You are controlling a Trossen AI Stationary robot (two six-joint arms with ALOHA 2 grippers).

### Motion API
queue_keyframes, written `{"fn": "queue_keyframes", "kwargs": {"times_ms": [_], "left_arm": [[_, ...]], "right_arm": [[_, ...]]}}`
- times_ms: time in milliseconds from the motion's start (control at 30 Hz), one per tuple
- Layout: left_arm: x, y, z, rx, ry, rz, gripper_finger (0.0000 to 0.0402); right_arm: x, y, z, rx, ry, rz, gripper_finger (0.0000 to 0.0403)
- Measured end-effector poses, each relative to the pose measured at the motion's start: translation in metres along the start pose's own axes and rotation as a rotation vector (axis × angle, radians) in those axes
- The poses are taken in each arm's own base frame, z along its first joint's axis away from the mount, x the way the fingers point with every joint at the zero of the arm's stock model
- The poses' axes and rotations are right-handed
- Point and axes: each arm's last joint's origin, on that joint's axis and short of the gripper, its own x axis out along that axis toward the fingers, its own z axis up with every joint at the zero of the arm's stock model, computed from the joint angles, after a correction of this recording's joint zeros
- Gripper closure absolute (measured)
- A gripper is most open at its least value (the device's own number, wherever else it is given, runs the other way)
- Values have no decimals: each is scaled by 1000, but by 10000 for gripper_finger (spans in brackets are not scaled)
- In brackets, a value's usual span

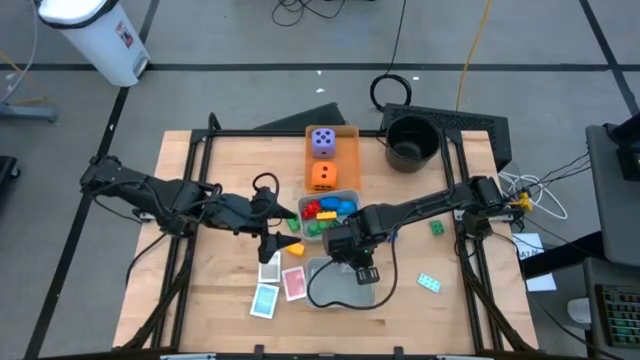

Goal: Pick & Place Toys
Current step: Put the white and black playing card pack into the bottom gray bin

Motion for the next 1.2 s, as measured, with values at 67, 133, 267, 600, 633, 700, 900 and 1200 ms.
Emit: {"fn": "queue_keyframes", "kwargs": {"times_ms": [67,133,267,600,633,700,900,1200], "left_arm": [[0,0,0,0,0,0,62],[0,0,0,0,7,-10,62],[0,-1,-1,0,17,-27,62],[0,-1,-1,-4,18,-28,62],[0,-1,-1,-4,18,-28,62],[0,-1,-1,-4,18,-28,62],[0,-1,-1,-4,18,-28,62],[0,-1,-1,-3,18,-27,62]], "right_arm": [[0,-1,0,2,0,1,338],[0,-1,0,2,-1,2,339],[3,-1,1,3,5,2,340],[3,-2,1,-16,2,-21,340],[3,-2,1,-16,1,-21,339],[3,-2,1,-16,1,-21,338],[3,-2,1,-24,1,-24,338],[3,-2,1,-28,1,-24,316]]}}
